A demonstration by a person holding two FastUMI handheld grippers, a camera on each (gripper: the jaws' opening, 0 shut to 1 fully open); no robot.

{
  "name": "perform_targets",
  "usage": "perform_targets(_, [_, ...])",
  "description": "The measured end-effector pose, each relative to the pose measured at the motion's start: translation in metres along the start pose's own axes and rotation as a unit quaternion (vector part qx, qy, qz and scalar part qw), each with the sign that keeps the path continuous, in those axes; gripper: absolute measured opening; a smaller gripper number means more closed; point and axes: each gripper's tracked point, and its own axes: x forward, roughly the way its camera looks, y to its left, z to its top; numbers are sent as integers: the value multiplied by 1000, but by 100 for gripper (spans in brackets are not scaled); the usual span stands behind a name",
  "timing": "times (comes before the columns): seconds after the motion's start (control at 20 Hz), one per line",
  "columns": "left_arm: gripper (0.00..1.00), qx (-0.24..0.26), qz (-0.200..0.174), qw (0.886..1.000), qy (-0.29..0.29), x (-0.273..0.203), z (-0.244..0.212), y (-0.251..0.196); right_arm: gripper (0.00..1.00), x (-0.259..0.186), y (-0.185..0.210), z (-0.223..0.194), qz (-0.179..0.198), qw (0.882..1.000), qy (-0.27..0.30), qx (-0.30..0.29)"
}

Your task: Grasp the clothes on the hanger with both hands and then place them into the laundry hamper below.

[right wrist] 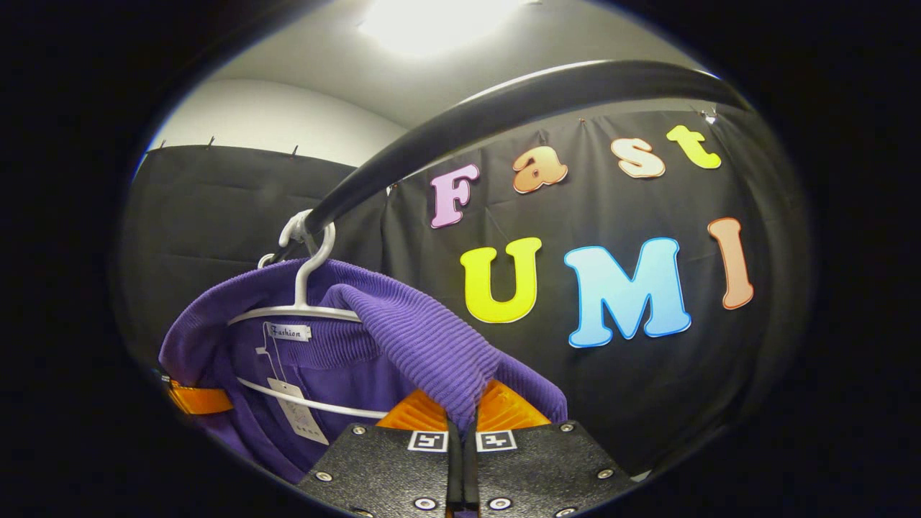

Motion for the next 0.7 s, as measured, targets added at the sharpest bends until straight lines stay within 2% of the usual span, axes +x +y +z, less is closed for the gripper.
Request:
perform_targets(0.05, [2,-1,8,1000,-7,-3,7,8,0,-2,-1,2,-4,1000,-5,-2])
perform_targets(0.15, [0,-2,21,1000,-23,-8,23,23,0,-6,-2,6,-12,1000,-13,-9])
perform_targets(0.25, [3,1,28,999,-40,-12,43,39,0,-10,-7,11,-21,999,-22,-35])
perform_targets(0.35, [0,9,28,998,-59,-21,66,53,0,-12,-11,15,-31,997,-29,-59])
perform_targets(0.6, [3,48,34,994,-88,-25,110,87,0,-16,-14,33,-43,989,-59,-129])
perform_targets(0.65, [0,45,32,995,-87,-24,112,91,0,-16,-14,33,-46,987,-63,-142])
perform_targets(0.7, [3,31,27,995,-86,-21,113,92,0,-17,-13,34,-47,985,-64,-151])
